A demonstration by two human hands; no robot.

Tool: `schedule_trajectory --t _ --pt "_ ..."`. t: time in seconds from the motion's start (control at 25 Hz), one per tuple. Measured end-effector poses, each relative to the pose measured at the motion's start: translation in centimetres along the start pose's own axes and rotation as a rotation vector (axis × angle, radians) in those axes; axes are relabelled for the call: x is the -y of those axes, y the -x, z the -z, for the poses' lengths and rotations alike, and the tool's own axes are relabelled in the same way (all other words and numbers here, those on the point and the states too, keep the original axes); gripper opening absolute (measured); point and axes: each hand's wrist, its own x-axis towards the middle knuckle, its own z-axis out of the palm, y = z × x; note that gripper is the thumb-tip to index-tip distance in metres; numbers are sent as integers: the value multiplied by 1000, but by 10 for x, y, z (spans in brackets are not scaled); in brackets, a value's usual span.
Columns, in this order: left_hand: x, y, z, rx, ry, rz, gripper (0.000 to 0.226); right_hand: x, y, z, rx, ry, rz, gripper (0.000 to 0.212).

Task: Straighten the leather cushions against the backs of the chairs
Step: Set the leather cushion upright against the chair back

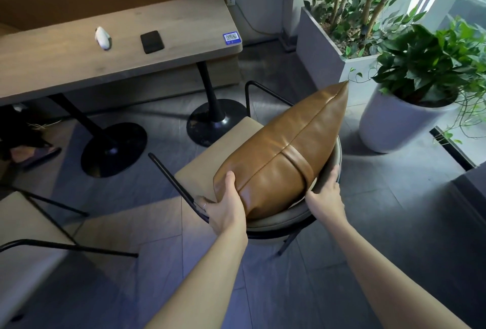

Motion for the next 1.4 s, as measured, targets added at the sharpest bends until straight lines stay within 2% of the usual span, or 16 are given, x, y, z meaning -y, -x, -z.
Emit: schedule_trajectory --t 0.24,0.48,0.68,0.84,1.0,1.4 --pt "-18 -18 3 -21 -44 -14 105 6 3 -15 -6 40 99 93" --pt "-54 -55 11 3 -41 -32 104 31 7 -46 42 63 107 80" --pt "-93 -101 28 29 -96 -79 105 59 14 -87 78 72 110 85" --pt "-106 -115 30 69 -84 -36 110 62 14 -93 37 54 107 81" --pt "-101 -114 25 104 -122 -77 98 63 5 -90 2 82 115 74" --pt "-154 -166 28 97 -98 -124 98 96 0 -128 105 94 169 89"
